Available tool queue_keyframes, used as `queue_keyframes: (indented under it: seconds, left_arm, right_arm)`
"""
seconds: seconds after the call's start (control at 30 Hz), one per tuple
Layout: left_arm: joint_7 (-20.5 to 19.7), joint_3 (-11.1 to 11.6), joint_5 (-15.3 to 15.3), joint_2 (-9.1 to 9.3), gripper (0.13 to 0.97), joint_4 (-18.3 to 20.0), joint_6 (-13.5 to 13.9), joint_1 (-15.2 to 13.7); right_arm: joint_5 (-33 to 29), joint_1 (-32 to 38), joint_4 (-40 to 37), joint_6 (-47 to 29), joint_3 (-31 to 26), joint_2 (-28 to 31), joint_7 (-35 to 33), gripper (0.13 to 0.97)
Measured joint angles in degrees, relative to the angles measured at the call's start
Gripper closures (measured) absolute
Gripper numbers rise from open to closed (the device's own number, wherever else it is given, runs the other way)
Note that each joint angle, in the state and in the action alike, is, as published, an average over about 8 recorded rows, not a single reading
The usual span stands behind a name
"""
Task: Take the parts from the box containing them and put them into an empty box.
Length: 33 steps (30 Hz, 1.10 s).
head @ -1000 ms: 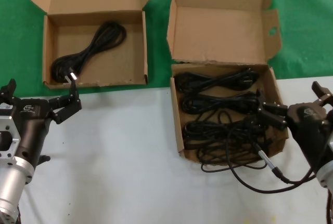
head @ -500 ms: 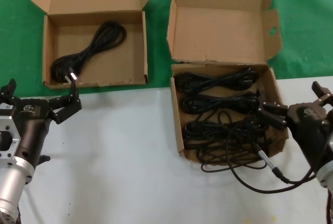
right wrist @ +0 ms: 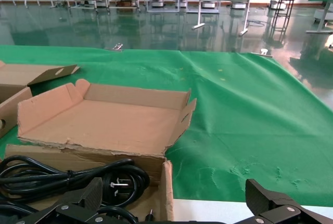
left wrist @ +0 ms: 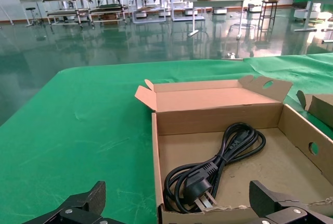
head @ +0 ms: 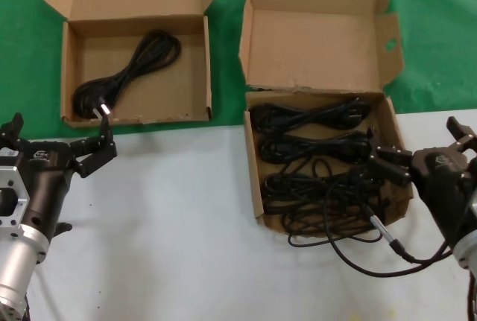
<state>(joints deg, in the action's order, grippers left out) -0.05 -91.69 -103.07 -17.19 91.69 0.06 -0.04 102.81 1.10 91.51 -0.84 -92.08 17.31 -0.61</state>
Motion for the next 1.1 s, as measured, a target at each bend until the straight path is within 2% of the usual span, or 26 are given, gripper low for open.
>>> queue_keyframes:
  seconds: [1.1]
  left_arm:
    - [0.0,0.0,0.0,0.0,0.132,0.0,0.0,0.0]
  right_arm:
    - [0.0,0.0,0.0,0.0,0.0,0.0,0.0,0.129]
